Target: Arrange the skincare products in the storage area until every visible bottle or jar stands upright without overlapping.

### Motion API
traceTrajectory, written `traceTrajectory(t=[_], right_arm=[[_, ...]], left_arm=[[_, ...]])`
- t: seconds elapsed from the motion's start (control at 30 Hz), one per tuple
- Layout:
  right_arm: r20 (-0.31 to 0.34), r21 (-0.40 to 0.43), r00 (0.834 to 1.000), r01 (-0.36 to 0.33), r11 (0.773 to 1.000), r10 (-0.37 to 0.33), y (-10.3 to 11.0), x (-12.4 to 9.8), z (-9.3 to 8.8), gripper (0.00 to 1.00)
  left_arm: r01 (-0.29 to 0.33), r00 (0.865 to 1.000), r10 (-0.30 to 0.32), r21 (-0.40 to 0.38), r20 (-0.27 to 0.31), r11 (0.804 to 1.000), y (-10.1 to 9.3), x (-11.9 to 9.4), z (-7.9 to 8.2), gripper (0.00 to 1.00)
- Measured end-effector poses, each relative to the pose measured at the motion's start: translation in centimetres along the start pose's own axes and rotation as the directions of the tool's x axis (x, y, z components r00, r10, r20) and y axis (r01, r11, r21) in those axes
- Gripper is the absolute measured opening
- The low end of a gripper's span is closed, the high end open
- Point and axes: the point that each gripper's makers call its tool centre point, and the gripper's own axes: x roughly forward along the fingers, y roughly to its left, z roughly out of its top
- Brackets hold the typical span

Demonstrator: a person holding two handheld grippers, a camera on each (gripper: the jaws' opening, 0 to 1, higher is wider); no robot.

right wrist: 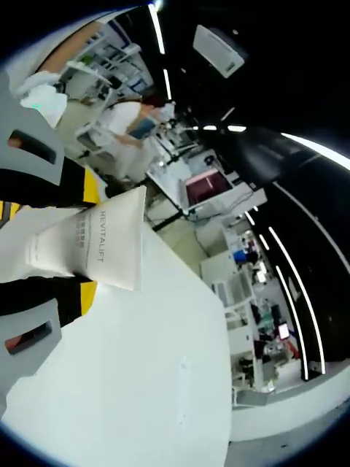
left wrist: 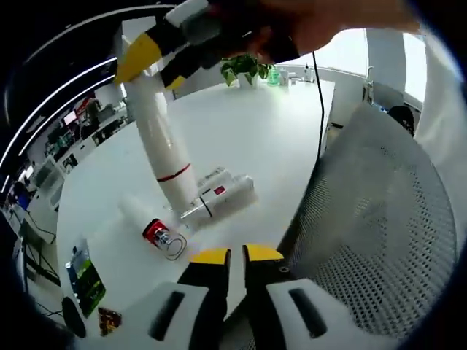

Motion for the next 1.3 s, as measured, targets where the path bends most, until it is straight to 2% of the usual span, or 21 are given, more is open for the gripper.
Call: traceTrajectory(t=[0.13, 0.3, 0.53, 0.63, 0.8, 1.3], right_arm=[[0.008, 0.003, 1.0, 0.009, 1.0, -0.009, -0.1, 0.4, 0.1, 0.32], [-0.026, -0.016, 0.999, 0.021, 1.0, -0.021, -0.3, 1.0, -0.1, 0.32], [-0.028, -0.026, 0.999, 0.03, 0.999, -0.031, -0.5, 1.7, 0.5, 0.32], [-0.037, -0.034, 0.999, 0.033, 0.999, -0.034, -0.5, 2.2, 0.4, 0.32], [-0.071, -0.065, 0.996, 0.046, 0.997, -0.05, -0.9, 3.2, -0.1, 0.32], [-0.089, -0.15, 0.987, 0.119, 0.981, -0.134, -3.3, 5.8, 1.0, 0.32]], left_arm=[[-0.011, 0.999, 0.012, -0.037, 0.045, 0.999, 0.5, -0.2, 0.7, 0.0], [-0.007, 1.0, 0.007, -0.022, 0.024, 1.0, 0.1, 0.2, 0.3, 0.01], [-0.047, 0.999, 0.047, 0.012, -0.011, 0.999, 0.8, 0.6, -0.5, 0.09], [-0.051, 0.999, 0.051, 0.03, -0.011, 0.998, 0.9, 0.6, -0.5, 0.09], [-0.055, 0.998, 0.056, 0.042, -0.042, 0.998, 1.0, 0.8, -1.1, 0.09], [-0.046, 0.995, 0.05, 0.047, -0.087, 0.998, 0.8, 1.1, -2.2, 0.08]])
